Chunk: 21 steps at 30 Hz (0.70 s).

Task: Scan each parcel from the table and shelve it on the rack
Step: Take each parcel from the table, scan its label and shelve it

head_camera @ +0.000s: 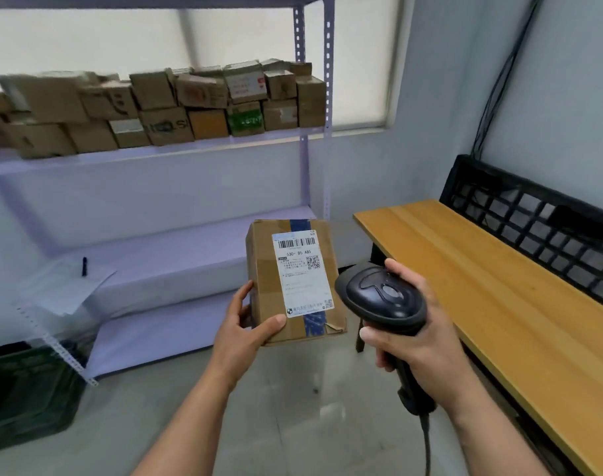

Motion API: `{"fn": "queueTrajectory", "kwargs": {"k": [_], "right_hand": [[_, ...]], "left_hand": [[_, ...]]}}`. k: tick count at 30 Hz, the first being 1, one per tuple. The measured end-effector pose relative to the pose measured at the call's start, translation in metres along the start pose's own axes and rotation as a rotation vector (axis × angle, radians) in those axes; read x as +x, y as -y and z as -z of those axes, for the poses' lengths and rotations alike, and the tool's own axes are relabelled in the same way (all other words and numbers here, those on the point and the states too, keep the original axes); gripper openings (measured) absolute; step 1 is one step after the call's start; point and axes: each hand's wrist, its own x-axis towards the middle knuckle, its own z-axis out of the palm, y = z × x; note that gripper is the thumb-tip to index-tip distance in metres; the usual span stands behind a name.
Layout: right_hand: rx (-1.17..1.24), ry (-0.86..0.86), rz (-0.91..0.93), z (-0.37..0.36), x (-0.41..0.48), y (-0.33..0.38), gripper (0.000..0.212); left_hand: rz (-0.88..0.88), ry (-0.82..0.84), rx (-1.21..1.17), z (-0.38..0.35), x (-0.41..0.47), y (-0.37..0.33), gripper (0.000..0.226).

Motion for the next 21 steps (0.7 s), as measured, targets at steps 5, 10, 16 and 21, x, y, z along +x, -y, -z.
{"fn": "queueTrajectory", "kwargs": {"k": [5,10,16,21], "right_hand": [[0.022,0.103,0.034,-0.082,0.022,0.001,0.084],[0.040,0.216,0.068,-0.149,0.043,0.007,0.086],[0.030,0.354,0.115,-0.214,0.069,0.011,0.088],[0.064,0.456,0.113,-0.264,0.094,0.010,0.087]], "left_hand": [[-0.013,-0.100,0.018,0.089,0.001,0.002,0.098],[-0.024,-0.242,-0.006,0.161,-0.009,0.002,0.084],[-0.053,-0.395,-0.031,0.226,-0.021,-0.002,0.083],[-0.066,-0.521,-0.026,0.275,-0.016,-0.004,0.076]]}}
